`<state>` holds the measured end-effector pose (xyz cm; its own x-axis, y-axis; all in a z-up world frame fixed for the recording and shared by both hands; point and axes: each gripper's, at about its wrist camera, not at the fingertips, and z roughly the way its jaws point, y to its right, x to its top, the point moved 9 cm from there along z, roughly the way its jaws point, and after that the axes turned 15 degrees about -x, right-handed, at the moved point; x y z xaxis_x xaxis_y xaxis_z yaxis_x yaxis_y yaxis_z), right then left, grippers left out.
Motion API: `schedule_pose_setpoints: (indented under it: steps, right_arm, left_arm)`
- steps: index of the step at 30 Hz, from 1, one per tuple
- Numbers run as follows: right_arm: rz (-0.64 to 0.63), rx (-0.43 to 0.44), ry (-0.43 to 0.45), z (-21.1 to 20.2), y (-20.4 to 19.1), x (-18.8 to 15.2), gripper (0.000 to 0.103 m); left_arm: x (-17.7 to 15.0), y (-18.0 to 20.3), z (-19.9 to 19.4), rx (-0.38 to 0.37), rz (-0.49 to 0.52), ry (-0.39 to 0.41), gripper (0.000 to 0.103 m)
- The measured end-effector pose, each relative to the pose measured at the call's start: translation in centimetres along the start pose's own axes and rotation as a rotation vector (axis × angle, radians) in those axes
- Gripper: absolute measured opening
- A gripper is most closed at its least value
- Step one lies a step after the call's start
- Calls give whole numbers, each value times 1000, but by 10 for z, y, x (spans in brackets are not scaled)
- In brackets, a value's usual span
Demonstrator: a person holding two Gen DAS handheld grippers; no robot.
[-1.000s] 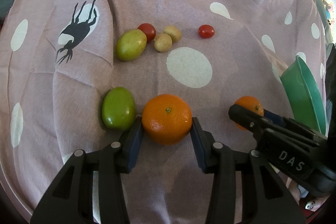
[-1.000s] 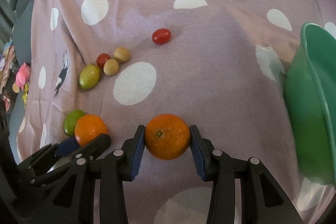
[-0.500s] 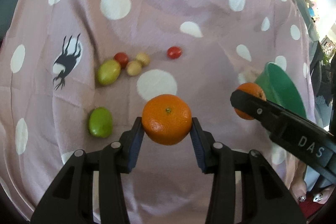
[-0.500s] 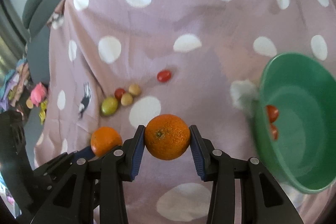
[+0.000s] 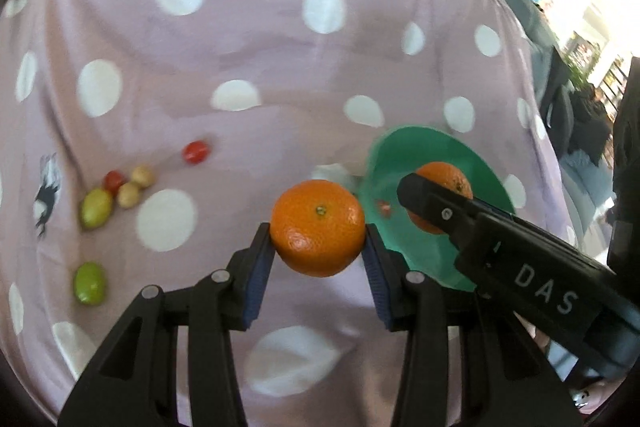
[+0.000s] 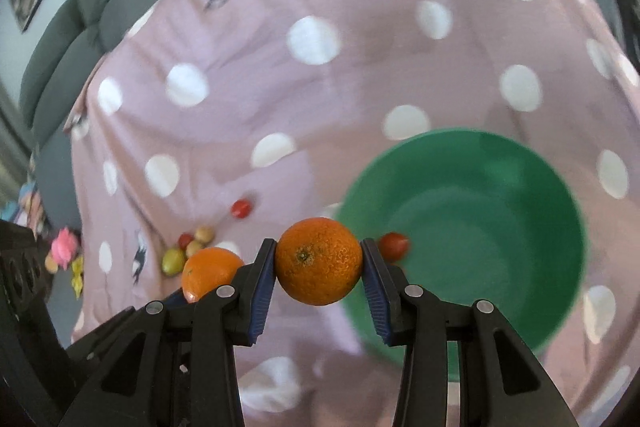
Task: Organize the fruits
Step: 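Carry both tangerines over the green bowl and open both tools to drop them, then grasp the green tomato with the left tool while the right tool moves back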
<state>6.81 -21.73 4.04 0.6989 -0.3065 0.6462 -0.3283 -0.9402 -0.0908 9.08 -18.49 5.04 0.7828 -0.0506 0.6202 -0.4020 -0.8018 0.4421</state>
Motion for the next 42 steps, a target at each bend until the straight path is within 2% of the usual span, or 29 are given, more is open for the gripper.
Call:
schedule_pose_setpoints:
  steps: [5, 10, 15, 17, 20, 21, 25, 26, 29, 32, 39, 42]
  right_arm:
    - [80, -72, 1, 4, 40, 6, 44]
    - [159, -126, -37, 16, 76, 6, 44]
    - [189, -175, -74, 27, 94, 1, 44]
    - [193, -186, -88, 30, 98, -1, 44]
    - [182, -229, -102, 33, 102, -3, 44]
    - [187, -232, -97, 33, 102, -3, 44]
    - [196, -194, -63, 23, 100, 2, 49]
    - [194, -189, -56, 22, 98, 3, 50]
    - [172, -172, -29, 16, 87, 7, 50]
    - [137, -103, -10, 10, 64, 9, 50]
    - [9, 86, -13, -2, -9, 0, 50]
    - [-47, 137, -28, -2, -40, -10, 50]
  left_arm:
    - [4, 26, 22, -21, 41, -28, 44]
    - [3, 42, 42, -50, 58, -65, 44]
    - [-2, 53, 60, -63, 71, -105, 44]
    - [-2, 56, 61, -52, 87, -96, 45]
    - [1, 60, 60, -81, 70, -87, 46]
    - [2, 60, 58, -81, 71, -86, 47]
    - [6, 59, 43, -84, 82, -47, 62]
    - [7, 56, 38, -79, 84, -36, 62]
    - [7, 41, 19, -48, 72, -12, 62]
    - [5, 14, -3, -11, 42, 5, 62]
    - [-18, -87, -56, 231, -6, -8, 60]
    - [-30, -127, -70, 252, -105, -5, 49]
